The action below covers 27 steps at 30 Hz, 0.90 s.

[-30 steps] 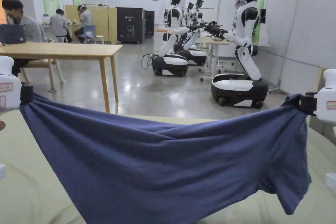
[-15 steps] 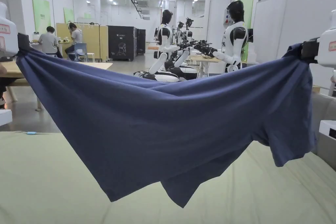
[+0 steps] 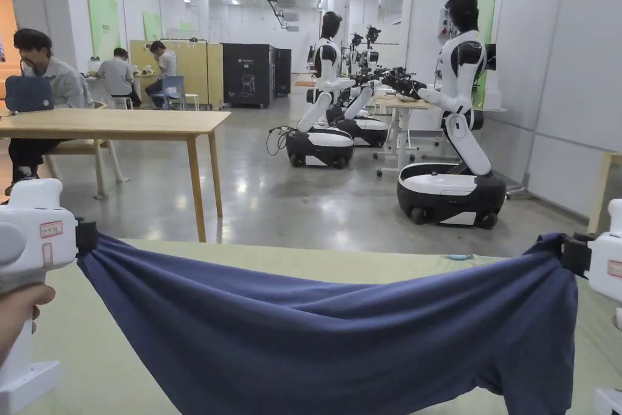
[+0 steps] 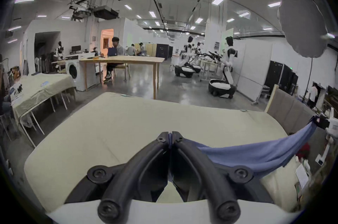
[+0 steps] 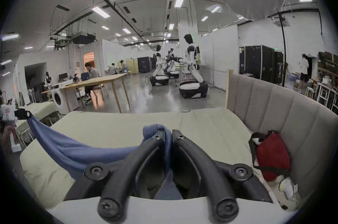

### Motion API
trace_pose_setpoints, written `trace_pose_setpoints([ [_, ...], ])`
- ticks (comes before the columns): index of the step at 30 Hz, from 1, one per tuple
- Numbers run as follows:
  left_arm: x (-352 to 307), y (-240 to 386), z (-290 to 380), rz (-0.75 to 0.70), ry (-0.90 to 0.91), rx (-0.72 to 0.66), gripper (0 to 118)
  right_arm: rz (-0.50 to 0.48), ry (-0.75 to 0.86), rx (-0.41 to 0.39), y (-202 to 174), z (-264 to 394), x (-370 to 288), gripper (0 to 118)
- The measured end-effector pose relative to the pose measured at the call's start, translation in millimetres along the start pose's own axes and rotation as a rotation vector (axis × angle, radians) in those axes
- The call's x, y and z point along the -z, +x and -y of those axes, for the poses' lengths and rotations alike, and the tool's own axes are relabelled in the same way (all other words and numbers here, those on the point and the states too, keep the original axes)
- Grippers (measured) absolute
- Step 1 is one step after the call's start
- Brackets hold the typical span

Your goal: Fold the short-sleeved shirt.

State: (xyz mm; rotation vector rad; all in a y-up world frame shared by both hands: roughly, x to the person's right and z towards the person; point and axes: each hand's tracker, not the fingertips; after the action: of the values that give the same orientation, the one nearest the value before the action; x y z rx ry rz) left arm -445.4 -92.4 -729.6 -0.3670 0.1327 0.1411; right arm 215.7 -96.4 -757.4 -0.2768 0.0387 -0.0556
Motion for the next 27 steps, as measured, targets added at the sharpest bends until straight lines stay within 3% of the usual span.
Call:
trace_pose_setpoints([
  [3,-34.5,-6.1,28.2,0.044,-0.048,0.019,0,-0.012,-0.029,-0.03,12.8,25.4,-37.2,8],
  [8,-101.3,-29.4,120.8,0.086,-0.21,0.03,0,-0.066,-0.226,-0.112,31.1,106.8,-95.3,8],
  [15,-134.9,-64.0,272.6,0.022,-0.51,-0.041,0,-0.144,-0.719,-0.168,47.3,255.8,-114.0,8],
  [16,-133.8,-69.0,284.3,0.026,-0.544,-0.044,14,-0.144,-0.714,-0.187,48.3,268.4,-116.2,12],
  [17,-136.3,-68.4,289.3,0.016,-0.526,-0.031,39,-0.141,-0.699,-0.179,50.7,272.5,-117.3,26],
  [18,-140.1,-66.7,292.1,0.004,-0.52,-0.011,78,-0.139,-0.701,-0.156,54.5,272.0,-118.0,54],
  [19,-145.1,-62.3,288.1,-0.037,-0.518,0.033,112,-0.138,-0.679,-0.108,55.6,264.5,-121.3,95],
  [20,-150.4,-57.9,279.8,-0.066,-0.497,0.074,116,-0.129,-0.619,-0.092,52.3,252.8,-127.9,110],
  [21,-159.2,-50.6,273.5,-0.068,-0.448,0.095,116,-0.134,-0.565,-0.1,45.4,241.5,-133.9,112],
  [27,-199.7,33.0,243.6,-0.004,-0.111,0.216,113,-0.19,-0.199,-0.095,-62.1,191.4,-164.7,112],
])
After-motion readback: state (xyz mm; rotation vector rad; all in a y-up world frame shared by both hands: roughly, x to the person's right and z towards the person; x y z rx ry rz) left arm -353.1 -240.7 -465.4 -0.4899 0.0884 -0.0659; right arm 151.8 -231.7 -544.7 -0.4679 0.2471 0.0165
